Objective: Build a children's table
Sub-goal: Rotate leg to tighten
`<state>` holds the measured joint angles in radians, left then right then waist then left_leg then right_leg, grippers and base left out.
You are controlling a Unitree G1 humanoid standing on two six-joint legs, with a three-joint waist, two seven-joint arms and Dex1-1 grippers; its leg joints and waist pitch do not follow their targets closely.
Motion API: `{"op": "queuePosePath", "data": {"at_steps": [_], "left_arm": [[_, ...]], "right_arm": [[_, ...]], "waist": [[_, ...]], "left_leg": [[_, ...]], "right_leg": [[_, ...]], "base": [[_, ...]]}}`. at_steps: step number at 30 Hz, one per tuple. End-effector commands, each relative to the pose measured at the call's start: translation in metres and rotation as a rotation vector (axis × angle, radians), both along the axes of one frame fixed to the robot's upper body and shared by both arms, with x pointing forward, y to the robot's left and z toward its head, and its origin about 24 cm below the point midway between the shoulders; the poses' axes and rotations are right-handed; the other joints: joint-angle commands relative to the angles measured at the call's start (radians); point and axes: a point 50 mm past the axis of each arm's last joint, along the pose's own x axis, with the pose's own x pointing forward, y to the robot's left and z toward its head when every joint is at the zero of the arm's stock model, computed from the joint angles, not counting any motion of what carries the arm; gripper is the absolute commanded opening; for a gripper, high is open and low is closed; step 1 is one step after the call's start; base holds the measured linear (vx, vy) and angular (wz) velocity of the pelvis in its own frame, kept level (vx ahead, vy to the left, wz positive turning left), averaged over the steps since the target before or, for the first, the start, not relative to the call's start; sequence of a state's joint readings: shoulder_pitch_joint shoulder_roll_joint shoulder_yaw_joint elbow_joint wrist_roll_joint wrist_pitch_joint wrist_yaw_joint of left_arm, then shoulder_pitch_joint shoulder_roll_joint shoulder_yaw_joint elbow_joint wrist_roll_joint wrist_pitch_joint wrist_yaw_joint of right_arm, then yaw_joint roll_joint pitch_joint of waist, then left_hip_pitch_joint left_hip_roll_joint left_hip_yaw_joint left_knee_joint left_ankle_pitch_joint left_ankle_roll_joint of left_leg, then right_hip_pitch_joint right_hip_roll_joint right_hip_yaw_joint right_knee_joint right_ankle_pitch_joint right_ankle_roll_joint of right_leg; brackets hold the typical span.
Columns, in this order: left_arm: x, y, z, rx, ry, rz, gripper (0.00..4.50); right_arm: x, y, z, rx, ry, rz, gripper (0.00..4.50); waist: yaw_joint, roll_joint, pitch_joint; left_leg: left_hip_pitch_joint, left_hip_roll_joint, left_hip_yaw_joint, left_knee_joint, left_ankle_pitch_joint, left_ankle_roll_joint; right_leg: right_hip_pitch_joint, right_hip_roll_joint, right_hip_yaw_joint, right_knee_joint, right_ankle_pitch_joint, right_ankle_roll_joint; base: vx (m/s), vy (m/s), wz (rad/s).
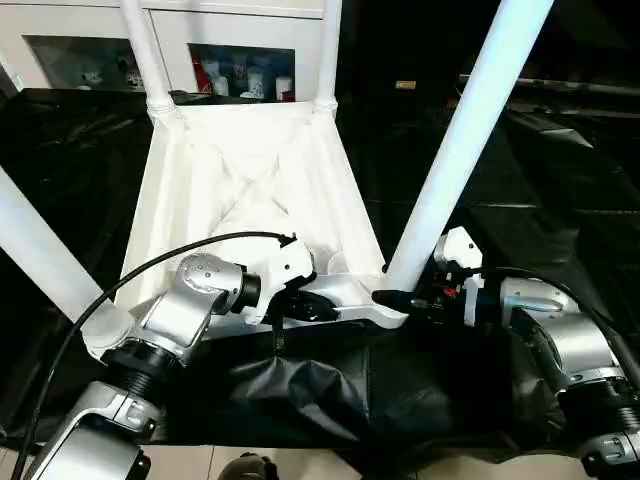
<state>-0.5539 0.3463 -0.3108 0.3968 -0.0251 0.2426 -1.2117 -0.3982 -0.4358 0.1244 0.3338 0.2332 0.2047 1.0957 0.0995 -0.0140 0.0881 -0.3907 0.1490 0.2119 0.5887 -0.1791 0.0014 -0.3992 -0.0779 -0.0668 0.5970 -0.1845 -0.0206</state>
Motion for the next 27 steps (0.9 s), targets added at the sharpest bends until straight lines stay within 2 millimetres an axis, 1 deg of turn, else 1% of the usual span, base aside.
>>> {"op": "queuePosePath", "data": {"at_steps": [1, 2, 3, 4, 5, 6, 7, 8, 9, 10, 11, 12, 13, 14, 15, 16, 17, 18, 19, 22, 23, 24, 25, 27], "left_arm": [[0.001, -0.007, 0.001, -0.034, -0.021, 0.020, 0.00], [0.006, -0.007, -0.001, -0.014, -0.043, 0.075, 0.00], [0.012, -0.008, -0.002, 0.004, -0.064, 0.135, 0.00], [0.015, -0.008, -0.002, 0.010, -0.072, 0.168, 0.00], [0.020, -0.010, -0.003, 0.018, -0.081, 0.222, 0.00], [0.022, -0.010, -0.003, 0.019, -0.084, 0.241, 0.00], [0.026, -0.016, -0.002, 0.012, -0.093, 0.289, 0.00], [0.031, -0.024, -0.002, 0.003, -0.096, 0.343, 0.00], [0.032, -0.028, -0.002, 0.001, -0.097, 0.360, 0.00], [0.034, -0.035, -0.002, 0.001, -0.100, 0.395, 0.00], [0.035, -0.049, -0.003, 0.002, -0.100, 0.424, 0.00], [0.035, -0.049, -0.003, 0.002, -0.100, 0.424, 0.00], [0.035, -0.053, -0.004, 0.003, -0.100, 0.430, 0.00], [0.034, -0.061, -0.004, 0.001, -0.103, 0.433, 0.00], [0.033, -0.069, -0.004, -0.001, -0.105, 0.432, 0.00], [0.033, -0.069, -0.004, -0.001, -0.105, 0.432, 0.00], [0.031, -0.078, -0.004, -0.009, -0.109, 0.409, 0.00], [0.030, -0.082, -0.004, -0.014, -0.111, 0.398, 0.00], [0.029, -0.084, -0.003, -0.016, -0.114, 0.384, 0.00], [0.029, -0.084, -0.003, -0.020, -0.113, 0.365, 0.00], [0.030, -0.080, -0.003, -0.018, -0.117, 0.360, 0.00], [0.030, -0.079, -0.003, -0.017, -0.118, 0.359, 0.00], [0.030, -0.078, -0.002, -0.017, -0.121, 0.358, 0.00], [0.030, -0.072, -0.002, -0.016, -0.125, 0.338, 0.00]], "right_arm": [[-0.003, 0.002, -0.006, 0.013, 0.037, 0.006, 2.09], [0.002, 0.003, -0.010, 0.016, 0.036, -0.059, 2.09], [0.007, 0.003, -0.014, 0.014, 0.034, -0.139, 2.08], [0.009, 0.004, -0.017, 0.010, 0.031, -0.188, 2.06], [0.014, 0.005, -0.022, 0.003, 0.028, -0.270, 2.06], [0.015, 0.006, -0.024, 0.003, 0.030, -0.300, 2.05], [0.019, 0.009, -0.028, 0.022, 0.039, -0.391, 2.03], [0.024, 0.014, -0.033, 0.053, 0.060, -0.528, 2.02], [0.026, 0.016, -0.035, 0.063, 0.069, -0.576, 2.02], [0.029, 0.020, -0.038, 0.073, 0.082, -0.657, 2.01], [0.033, 0.030, -0.041, 0.085, 0.104, -0.762, 2.01], [0.033, 0.030, -0.041, 0.085, 0.104, -0.762, 2.01], [0.034, 0.034, -0.042, 0.092, 0.114, -0.788, 2.01], [0.036, 0.042, -0.042, 0.097, 0.120, -0.807, 2.00], [0.038, 0.051, -0.042, 0.098, 0.122, -0.819, 2.00], [0.038, 0.051, -0.042, 0.098, 0.122, -0.819, 2.00], [0.039, 0.062, -0.040, 0.089, 0.109, -0.791, 2.00], [0.039, 0.067, -0.038, 0.086, 0.101, -0.778, 2.00], [0.039, 0.068, -0.037, 0.090, 0.098, -0.763, 2.00], [0.039, 0.067, -0.035, 0.106, 0.084, -0.757, 2.00], [0.040, 0.064, -0.033, 0.130, 0.089, -0.753, 2.56], [0.040, 0.064, -0.032, 0.135, 0.090, -0.752, 2.56], [0.040, 0.063, -0.032, 0.142, 0.094, -0.752, 2.70], [0.039, 0.059, -0.030, 0.127, 0.070, -0.707, 2.76]], "waist": [[0.000, -0.016, -0.075], [-0.002, -0.017, -0.072], [-0.003, -0.018, -0.072], [-0.008, -0.019, -0.068], [-0.012, -0.018, -0.066], [-0.013, -0.019, -0.066], [-0.015, -0.020, -0.064], [-0.019, -0.014, -0.060], [-0.021, -0.014, -0.061], [-0.027, -0.016, -0.063], [-0.025, -0.009, -0.063], [-0.029, -0.011, -0.063], [-0.028, -0.009, -0.064], [-0.030, -0.006, -0.065], [-0.033, -0.008, -0.065], [-0.035, -0.004, -0.066], [-0.035, -0.004, -0.066], [-0.037, -0.005, -0.066], [-0.035, -0.004, -0.066], [-0.034, -0.005, -0.065], [-0.034, -0.006, -0.066], [-0.033, -0.005, -0.065], [-0.034, -0.005, -0.064], [-0.034, -0.007, -0.064]], "left_leg": [[0.029, 0.096, -0.043, -0.063, -0.106, 0.094], [0.029, 0.096, -0.043, -0.065, -0.111, 0.092], [0.029, 0.095, -0.043, -0.064, -0.118, 0.088], [0.030, 0.093, -0.044, -0.067, -0.149, 0.071], [0.032, 0.092, -0.047, -0.068, -0.193, 0.041], [0.033, 0.091, -0.048, -0.069, -0.206, 0.029], [0.032, 0.092, -0.051, -0.071, -0.224, 0.017], [0.037, 0.092, -0.050, -0.074, -0.251, 0.006], [0.037, 0.092, -0.052, -0.075, -0.263, -0.004], [0.035, 0.091, -0.057, -0.079, -0.271, -0.022], [0.036, 0.092, -0.060, -0.079, -0.277, -0.027], [0.036, 0.092, -0.056, -0.080, -0.277, -0.027], [0.040, 0.092, -0.058, -0.080, -0.289, -0.030], [0.039, 0.092, -0.058, -0.080, -0.288, -0.031], [0.036, 0.092, -0.058, -0.083, -0.288, -0.030], [0.040, 0.092, -0.056, -0.083, -0.292, -0.029], [0.038, 0.091, -0.055, -0.083, -0.287, -0.025], [0.036, 0.090, -0.055, -0.083, -0.283, -0.021], [0.037, 0.090, -0.054, -0.083, -0.282, -0.016], [0.036, 0.090, -0.053, -0.082, -0.276, -0.003], [0.035, 0.090, -0.053, -0.082, -0.272, 0.000], [0.035, 0.090, -0.054, -0.082, -0.275, 0.002], [0.034, 0.091, -0.055, -0.083, -0.279, 0.002], [0.033, 0.091, -0.055, -0.084, -0.285, 0.003]], "right_leg": [[0.043, -0.100, 0.057, -0.055, -0.135, -0.257], [0.040, -0.099, 0.058, -0.058, -0.147, -0.254], [0.040, -0.100, 0.057, -0.059, -0.161, -0.253], [0.037, -0.101, 0.058, -0.067, -0.213, -0.246], [0.035, -0.103, 0.057, -0.074, -0.292, -0.231], [0.036, -0.104, 0.057, -0.076, -0.320, -0.221], [0.038, -0.106, 0.058, -0.082, -0.365, -0.201], [0.028, -0.103, 0.060, -0.089, -0.403, -0.186], [0.026, -0.104, 0.060, -0.090, -0.420, -0.183], [0.032, -0.104, 0.056, -0.089, -0.437, -0.172], [0.032, -0.105, 0.056, -0.091, -0.435, -0.162], [0.028, -0.102, 0.059, -0.091, -0.419, -0.163], [0.026, -0.103, 0.058, -0.092, -0.410, -0.166], [0.027, -0.103, 0.059, -0.091, -0.396, -0.169], [0.030, -0.101, 0.058, -0.090, -0.370, -0.171], [0.026, -0.099, 0.058, -0.091, -0.344, -0.175], [0.029, -0.099, 0.059, -0.087, -0.313, -0.182], [0.031, -0.098, 0.058, -0.087, -0.303, -0.184], [0.032, -0.100, 0.059, -0.087, -0.298, -0.184], [0.033, -0.102, 0.060, -0.088, -0.296, -0.184], [0.034, -0.102, 0.060, -0.088, -0.301, -0.183], [0.034, -0.103, 0.060, -0.089, -0.308, -0.181], [0.034, -0.102, 0.059, -0.090, -0.319, -0.178], [0.034, -0.103, 0.059, -0.091, -0.335, -0.173]], "base": [[0.000, 0.000, 0.00], [0.000, 0.000, 0.00], [0.000, 0.000, 0.00], [0.000, 0.000, 0.00], [0.000, 0.000, 0.00], [0.000, 0.000, 0.00], [0.000, 0.000, 0.00], [0.000, 0.000, 0.00], [0.000, 0.000, 0.00], [0.000, 0.000, 0.00], [0.000, 0.000, 0.00], [0.000, 0.000, 0.00], [0.000, 0.000, 0.00], [0.000, 0.000, 0.00], [0.000, 0.000, 0.00], [0.000, 0.000, 0.00], [0.000, 0.000, 0.00], [0.000, 0.000, 0.00], [0.000, 0.000, 0.00], [0.000, 0.000, 0.00], [0.000, 0.000, 0.00], [0.000, 0.000, 0.00], [0.000, 0.000, 0.00], [0.000, 0.000, 0.00]]}}
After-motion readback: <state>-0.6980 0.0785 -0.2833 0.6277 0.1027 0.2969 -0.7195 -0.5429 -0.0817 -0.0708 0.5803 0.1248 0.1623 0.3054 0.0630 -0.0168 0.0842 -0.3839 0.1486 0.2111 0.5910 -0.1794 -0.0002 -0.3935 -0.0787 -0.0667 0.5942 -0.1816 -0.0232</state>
